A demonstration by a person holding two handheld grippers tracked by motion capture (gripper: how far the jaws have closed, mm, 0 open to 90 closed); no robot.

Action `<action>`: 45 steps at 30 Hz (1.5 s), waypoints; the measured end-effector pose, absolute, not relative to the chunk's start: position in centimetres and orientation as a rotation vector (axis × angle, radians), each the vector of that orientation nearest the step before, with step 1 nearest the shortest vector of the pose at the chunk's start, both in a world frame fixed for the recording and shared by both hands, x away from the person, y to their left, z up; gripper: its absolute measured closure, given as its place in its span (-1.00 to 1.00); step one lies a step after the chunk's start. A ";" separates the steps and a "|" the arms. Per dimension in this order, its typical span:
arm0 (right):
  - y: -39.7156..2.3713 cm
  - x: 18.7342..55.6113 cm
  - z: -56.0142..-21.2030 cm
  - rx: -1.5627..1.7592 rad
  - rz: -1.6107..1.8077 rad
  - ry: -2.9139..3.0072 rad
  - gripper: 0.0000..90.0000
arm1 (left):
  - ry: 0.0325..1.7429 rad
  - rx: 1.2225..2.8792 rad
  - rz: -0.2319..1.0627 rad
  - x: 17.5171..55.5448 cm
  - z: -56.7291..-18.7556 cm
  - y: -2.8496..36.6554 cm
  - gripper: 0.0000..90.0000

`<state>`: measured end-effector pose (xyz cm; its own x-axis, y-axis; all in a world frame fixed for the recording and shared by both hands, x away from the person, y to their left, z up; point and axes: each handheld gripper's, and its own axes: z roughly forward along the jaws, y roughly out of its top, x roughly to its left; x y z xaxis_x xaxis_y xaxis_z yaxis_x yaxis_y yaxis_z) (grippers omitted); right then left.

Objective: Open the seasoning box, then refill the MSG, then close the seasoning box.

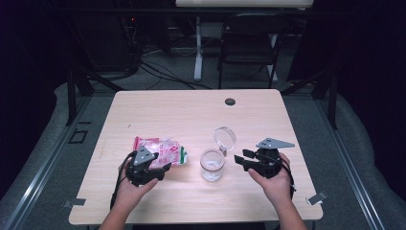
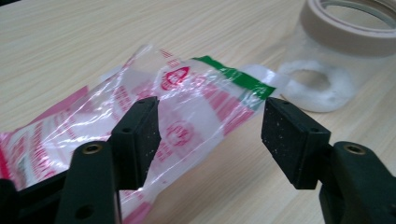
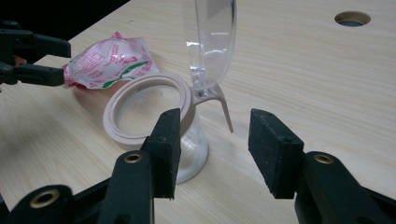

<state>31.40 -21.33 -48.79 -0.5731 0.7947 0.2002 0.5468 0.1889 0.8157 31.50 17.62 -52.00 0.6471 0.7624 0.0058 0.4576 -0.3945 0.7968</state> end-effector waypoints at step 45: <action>-22.4 29.8 -50.9 1.277 1.259 2.153 0.20 | 0.869 2.328 1.007 34.5 -56.9 11.8 0.21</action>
<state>29.82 -22.39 -50.91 -0.5395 0.8299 0.1420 0.5309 0.2044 0.8224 34.53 11.80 -56.89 0.5335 0.7003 0.4743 0.3663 -0.6968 0.6167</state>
